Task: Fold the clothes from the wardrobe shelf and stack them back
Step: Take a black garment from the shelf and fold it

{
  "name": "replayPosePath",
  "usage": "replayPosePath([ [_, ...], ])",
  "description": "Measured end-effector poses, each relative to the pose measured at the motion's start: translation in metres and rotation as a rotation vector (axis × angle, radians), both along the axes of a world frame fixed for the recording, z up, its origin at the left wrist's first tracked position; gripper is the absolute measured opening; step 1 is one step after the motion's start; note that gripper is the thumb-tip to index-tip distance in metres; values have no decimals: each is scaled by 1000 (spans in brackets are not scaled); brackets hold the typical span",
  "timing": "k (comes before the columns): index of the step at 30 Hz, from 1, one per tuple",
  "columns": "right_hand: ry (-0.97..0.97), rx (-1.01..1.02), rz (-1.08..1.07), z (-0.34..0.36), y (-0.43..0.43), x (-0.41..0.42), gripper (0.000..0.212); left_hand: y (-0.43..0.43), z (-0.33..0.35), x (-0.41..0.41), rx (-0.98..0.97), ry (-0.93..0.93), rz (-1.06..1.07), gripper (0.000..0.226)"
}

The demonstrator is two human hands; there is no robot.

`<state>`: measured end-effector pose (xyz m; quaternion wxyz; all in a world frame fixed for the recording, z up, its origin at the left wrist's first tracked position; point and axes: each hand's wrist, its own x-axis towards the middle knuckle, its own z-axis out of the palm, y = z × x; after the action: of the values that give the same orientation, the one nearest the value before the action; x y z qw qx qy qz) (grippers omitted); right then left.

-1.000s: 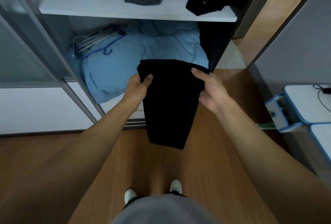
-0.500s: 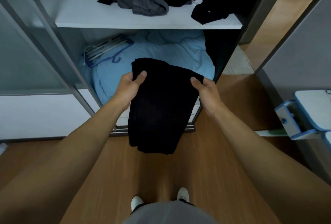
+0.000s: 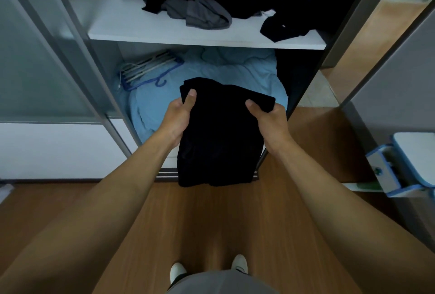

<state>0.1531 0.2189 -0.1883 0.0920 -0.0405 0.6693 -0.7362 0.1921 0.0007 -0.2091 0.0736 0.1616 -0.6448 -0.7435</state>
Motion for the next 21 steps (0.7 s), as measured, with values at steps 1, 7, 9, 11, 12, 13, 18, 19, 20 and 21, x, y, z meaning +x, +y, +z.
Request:
replayPosePath([
  [1, -22, -35, 14, 2, -1, -1, 18, 0, 2, -1, 29, 17, 11, 39],
  [7, -54, -114, 119, 4, 6, -4, 32, 12, 18, -10, 202, 53, 94, 39],
  [9, -34, 18, 103, -5, 13, -3, 31, 16, 20, -12, 144, 41, 89, 37],
  [11, -41, 44, 67, -11, 17, -3, 29, 19, 22, -13, 39, 45, 84, 37],
  [12, -45, 24, 58, -12, 18, -3, 26, 18, 23, -13, -18, 61, 82, 37],
  [13, -44, -11, 64, -11, 19, -4, 23, 16, 23, -13, -69, 84, 76, 36],
  [18, -27, -141, 115, 4, 20, -7, 19, -2, 29, -16, -171, 127, 10, 28],
  [19, -22, -125, 95, 7, 18, -7, 17, -4, 30, -18, -164, 132, 4, 26],
  [20, -12, -109, 72, 10, 15, -7, 15, -6, 30, -19, -152, 142, 8, 25],
  [21, 2, -97, 50, 13, 13, -7, 12, -7, 31, -21, -143, 157, 19, 23],
])
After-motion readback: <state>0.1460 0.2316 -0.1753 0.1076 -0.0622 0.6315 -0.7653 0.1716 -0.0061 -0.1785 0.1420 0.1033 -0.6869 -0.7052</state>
